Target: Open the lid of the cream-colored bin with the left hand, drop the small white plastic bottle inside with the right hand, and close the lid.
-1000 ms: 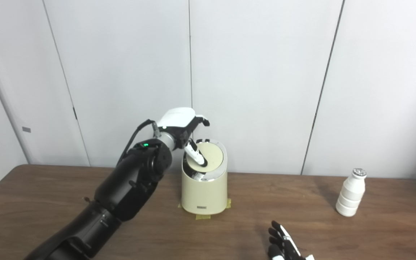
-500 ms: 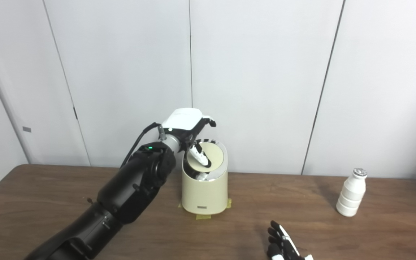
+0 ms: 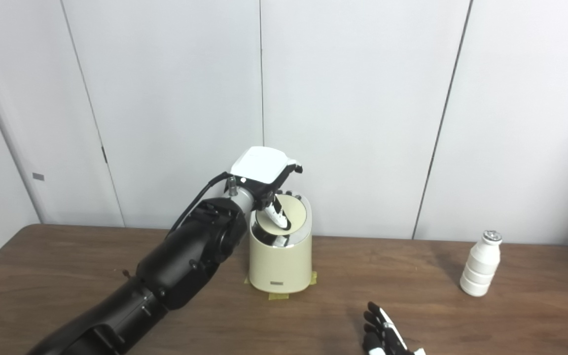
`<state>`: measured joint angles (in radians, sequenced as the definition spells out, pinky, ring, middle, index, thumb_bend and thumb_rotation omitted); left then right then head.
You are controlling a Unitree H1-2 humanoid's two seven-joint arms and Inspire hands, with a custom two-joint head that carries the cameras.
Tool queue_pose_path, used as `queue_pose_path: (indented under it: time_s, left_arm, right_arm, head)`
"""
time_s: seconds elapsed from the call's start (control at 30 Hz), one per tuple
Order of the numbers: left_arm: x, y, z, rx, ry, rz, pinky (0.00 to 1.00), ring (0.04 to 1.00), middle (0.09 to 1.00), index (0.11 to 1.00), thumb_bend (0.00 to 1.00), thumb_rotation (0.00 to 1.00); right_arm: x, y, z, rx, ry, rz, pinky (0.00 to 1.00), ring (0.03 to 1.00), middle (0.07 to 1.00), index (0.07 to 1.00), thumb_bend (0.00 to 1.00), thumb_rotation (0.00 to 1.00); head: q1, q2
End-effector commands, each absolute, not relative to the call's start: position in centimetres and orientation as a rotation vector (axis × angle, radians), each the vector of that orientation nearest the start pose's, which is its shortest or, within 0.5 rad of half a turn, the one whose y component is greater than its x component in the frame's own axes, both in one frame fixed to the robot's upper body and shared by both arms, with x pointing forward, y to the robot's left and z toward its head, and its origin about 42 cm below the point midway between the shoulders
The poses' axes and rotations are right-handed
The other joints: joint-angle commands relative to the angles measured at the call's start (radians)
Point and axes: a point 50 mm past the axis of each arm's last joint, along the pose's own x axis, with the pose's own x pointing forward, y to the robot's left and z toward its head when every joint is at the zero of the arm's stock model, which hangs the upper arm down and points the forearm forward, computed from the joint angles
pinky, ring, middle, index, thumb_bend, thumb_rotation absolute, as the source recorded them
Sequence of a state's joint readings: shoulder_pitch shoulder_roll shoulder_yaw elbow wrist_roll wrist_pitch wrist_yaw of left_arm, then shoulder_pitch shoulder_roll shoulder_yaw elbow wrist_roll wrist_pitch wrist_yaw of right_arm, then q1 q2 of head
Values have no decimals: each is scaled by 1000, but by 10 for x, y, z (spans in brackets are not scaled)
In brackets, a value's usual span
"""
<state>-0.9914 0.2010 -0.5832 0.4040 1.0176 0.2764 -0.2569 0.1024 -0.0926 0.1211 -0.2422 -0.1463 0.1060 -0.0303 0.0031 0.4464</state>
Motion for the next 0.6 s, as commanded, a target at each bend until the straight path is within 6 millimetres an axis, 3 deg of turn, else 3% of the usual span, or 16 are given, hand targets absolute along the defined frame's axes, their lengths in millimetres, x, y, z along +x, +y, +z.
queue_pose_path:
  time_s: [0.0, 0.33, 0.57]
  left_arm:
    - [503, 74, 330, 1650, -403, -259, 801, 884, 874, 853, 1000, 83]
    - [502, 81, 340, 1599, -380, -281, 796, 870, 865, 855, 977, 102]
    - [497, 101, 378, 1444, -313, -305, 769, 862, 873, 819, 951, 135]
  right_arm:
    - [249, -203, 139, -202, -91, 55, 784, 890, 910, 939, 600, 963]
    - [251, -203, 139, -198, -86, 52, 789, 891, 912, 942, 610, 956]
    - [252, -204, 137, -202, -82, 55, 785, 891, 910, 941, 606, 962]
  head:
    - [-2, 2]
    - [1, -1]
    - [6, -1]
